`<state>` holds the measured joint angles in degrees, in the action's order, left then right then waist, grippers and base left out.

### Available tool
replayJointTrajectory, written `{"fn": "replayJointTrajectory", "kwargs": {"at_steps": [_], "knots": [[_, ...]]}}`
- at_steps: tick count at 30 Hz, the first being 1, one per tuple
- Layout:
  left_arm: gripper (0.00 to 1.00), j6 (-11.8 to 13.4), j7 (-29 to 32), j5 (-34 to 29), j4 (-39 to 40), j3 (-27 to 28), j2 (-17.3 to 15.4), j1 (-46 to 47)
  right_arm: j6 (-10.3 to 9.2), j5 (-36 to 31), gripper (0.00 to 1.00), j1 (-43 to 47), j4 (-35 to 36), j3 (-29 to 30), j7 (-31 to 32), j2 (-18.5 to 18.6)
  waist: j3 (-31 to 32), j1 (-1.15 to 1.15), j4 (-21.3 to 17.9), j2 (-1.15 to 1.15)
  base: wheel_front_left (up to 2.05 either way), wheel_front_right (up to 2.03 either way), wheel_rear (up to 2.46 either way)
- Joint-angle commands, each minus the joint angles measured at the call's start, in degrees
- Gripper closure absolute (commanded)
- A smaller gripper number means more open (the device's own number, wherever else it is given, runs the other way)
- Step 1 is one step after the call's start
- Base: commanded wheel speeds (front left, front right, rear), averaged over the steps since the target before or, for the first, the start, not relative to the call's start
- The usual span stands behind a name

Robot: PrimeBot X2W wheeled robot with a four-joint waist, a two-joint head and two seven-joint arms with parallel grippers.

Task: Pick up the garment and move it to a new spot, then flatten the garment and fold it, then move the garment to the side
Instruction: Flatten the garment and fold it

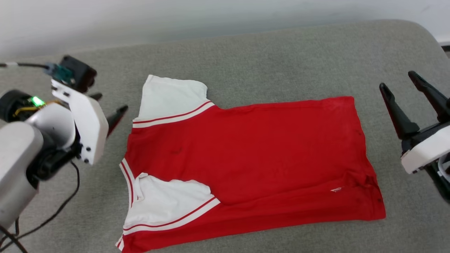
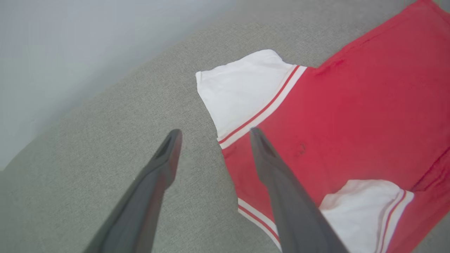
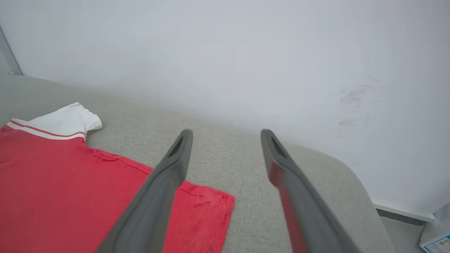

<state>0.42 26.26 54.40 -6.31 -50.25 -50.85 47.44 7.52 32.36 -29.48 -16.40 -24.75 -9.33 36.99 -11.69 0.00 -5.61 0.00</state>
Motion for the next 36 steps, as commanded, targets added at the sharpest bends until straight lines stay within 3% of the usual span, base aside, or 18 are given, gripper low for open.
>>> {"fn": "replayJointTrajectory", "kwargs": {"at_steps": [1,7,12,17,26,36], "knots": [[0.00,0.35,-1.55,-1.09,-2.00,0.92,0.92,2.14,-0.05,-4.27,0.00,2.69,1.49,4.17,-2.29,-3.53,-1.91,0.00,-1.54,0.00,0.00,0.00,0.00],[0.00,-0.27,-0.42,-0.87,-8.13,2.75,2.76,8.26,-0.06,-14.93,0.00,9.70,10.03,16.02,-5.35,-13.28,-5.63,0.00,-3.49,0.00,0.00,0.00,0.00],[0.00,-1.44,4.22,0.41,-11.65,3.57,4.71,14.74,-0.05,-19.06,0.00,15.09,16.91,20.51,-5.74,-19.27,-9.61,0.00,-4.56,0.00,0.00,0.00,0.00],[0.00,-2.20,10.13,1.97,-14.15,3.77,6.26,20.35,-0.05,-20.33,0.00,17.18,20.71,21.49,-5.87,-21.94,-13.20,0.00,-5.50,0.00,0.00,0.00,0.00],[0.00,-1.75,26.93,3.12,-18.52,1.77,6.57,30.59,-0.05,-21.91,0.00,15.87,26.67,19.67,-5.86,-23.73,-20.57,0.00,-8.16,0.00,0.00,0.00,0.00],[0.00,-4.91,33.14,0.83,-23.66,-3.77,7.39,30.61,-0.05,-22.14,0.00,13.44,26.54,18.46,-5.87,-23.01,-23.64,0.00,-9.33,0.00,0.00,0.00,0.00]]}}
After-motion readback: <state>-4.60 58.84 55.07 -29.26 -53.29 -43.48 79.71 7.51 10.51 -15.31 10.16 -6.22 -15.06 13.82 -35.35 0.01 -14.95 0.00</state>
